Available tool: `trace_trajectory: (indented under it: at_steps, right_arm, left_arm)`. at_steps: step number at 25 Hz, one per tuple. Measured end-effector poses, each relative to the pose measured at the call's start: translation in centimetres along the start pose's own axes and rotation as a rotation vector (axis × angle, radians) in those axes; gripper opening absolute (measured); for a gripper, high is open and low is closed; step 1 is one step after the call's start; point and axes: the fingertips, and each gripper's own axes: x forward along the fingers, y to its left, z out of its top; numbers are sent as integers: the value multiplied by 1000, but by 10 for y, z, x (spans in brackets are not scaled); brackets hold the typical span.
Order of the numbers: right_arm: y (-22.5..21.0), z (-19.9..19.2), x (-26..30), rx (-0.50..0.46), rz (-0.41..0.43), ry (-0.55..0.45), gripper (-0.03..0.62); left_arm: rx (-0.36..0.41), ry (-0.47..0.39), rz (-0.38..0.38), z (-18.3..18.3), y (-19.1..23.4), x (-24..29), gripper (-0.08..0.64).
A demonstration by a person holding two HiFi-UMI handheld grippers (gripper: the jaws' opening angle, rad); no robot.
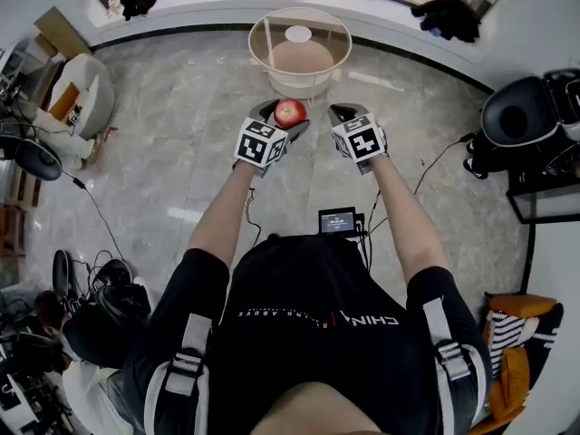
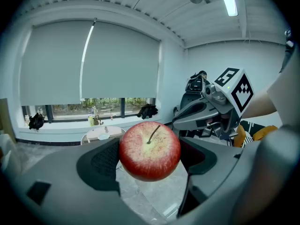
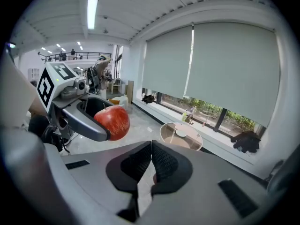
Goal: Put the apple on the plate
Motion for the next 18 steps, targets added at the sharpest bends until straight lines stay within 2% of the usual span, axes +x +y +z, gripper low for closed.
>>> trace_trajectory:
  at_steps: [4,18]
  right_arm:
    - [-2,2,0,48,16,-27,32]
    - [-10,-9,1,52,27,-21,32]
  left_arm:
    - [-2,2,-4,0,0,2,399]
    - [-7,31,-31,-11,-4,16,399]
